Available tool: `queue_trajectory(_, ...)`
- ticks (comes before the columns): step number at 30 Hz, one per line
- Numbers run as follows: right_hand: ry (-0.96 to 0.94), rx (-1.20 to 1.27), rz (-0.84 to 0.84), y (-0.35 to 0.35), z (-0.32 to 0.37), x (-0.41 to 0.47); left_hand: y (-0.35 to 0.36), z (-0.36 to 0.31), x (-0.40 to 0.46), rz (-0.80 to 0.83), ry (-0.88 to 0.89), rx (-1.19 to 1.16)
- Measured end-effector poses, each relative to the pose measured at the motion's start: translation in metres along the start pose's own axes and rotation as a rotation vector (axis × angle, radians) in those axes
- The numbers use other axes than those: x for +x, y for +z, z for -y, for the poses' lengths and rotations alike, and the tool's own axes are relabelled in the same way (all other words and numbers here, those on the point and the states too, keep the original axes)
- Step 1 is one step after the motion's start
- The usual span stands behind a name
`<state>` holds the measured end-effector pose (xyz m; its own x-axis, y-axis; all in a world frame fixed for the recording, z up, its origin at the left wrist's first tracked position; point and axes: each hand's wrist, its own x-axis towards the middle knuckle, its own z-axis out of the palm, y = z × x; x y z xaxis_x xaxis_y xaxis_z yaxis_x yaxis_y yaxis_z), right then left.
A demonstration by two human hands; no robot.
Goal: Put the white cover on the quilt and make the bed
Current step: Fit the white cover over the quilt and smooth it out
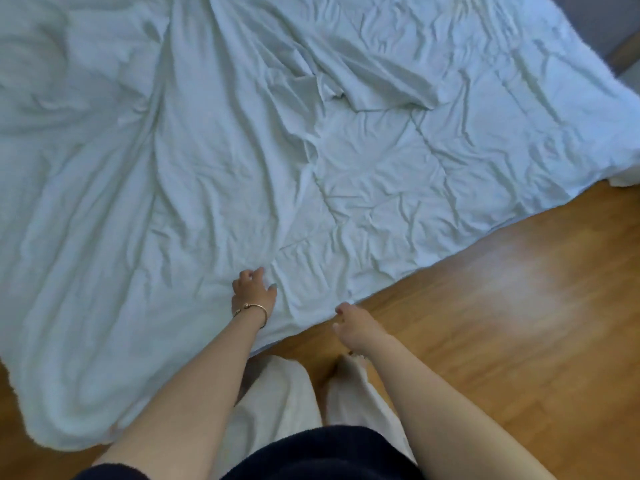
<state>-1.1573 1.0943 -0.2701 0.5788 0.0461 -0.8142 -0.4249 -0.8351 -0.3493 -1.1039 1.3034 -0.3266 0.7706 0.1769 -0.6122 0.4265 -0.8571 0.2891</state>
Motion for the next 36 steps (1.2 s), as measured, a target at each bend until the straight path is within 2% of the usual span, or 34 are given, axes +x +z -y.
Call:
queue_trajectory(5, -0.158, -0.323, -0.047, -0.088, 0.019, 0.052, -0.004, -0.039, 0.016, -0.046, 0.014, 0.018)
queue_trajectory(13, -0.438, -0.774, -0.242, -0.165, 0.088, 0.149, 0.000, -0.058, 0.068, -0.078, -0.097, 0.052)
queue_trajectory(17, -0.506, -0.990, -0.292, -0.183, 0.118, 0.209, 0.004, -0.055, 0.087, -0.271, -0.100, 0.071)
queue_trajectory(21, -0.593, -1.172, -0.290, -0.200, 0.143, 0.262, 0.003, -0.045, 0.100, -0.445, -0.137, -0.025)
queue_trajectory(22, -0.663, -1.264, -0.338, -0.204, 0.147, 0.271, 0.002, -0.043, 0.103, -0.481, -0.130, -0.021)
queue_trajectory(24, -0.917, -1.354, -0.504, -0.208, 0.154, 0.286, -0.005, -0.043, 0.105, -0.519, -0.135, -0.087)
queue_trajectory(26, -1.099, -1.346, -0.589, -0.210, 0.162, 0.292, -0.019, -0.049, 0.100, -0.460, -0.236, -0.161)
queue_trajectory(28, -1.153, -1.303, -0.490, -0.214, 0.167, 0.286, -0.024, -0.051, 0.091, -0.413, -0.302, -0.202)
queue_trajectory(30, -1.191, -1.289, -0.329, -0.222, 0.161, 0.273, -0.019, -0.056, 0.071, -0.358, -0.229, -0.175)
queue_trajectory(33, -1.132, -1.351, -0.069, -0.229, 0.135, 0.256, 0.006, -0.068, 0.039, -0.225, -0.125, -0.093)
queue_trajectory(36, -1.092, -1.349, 0.008, -0.228, 0.107, 0.236, 0.030, -0.077, 0.010, -0.135, -0.132, -0.058)
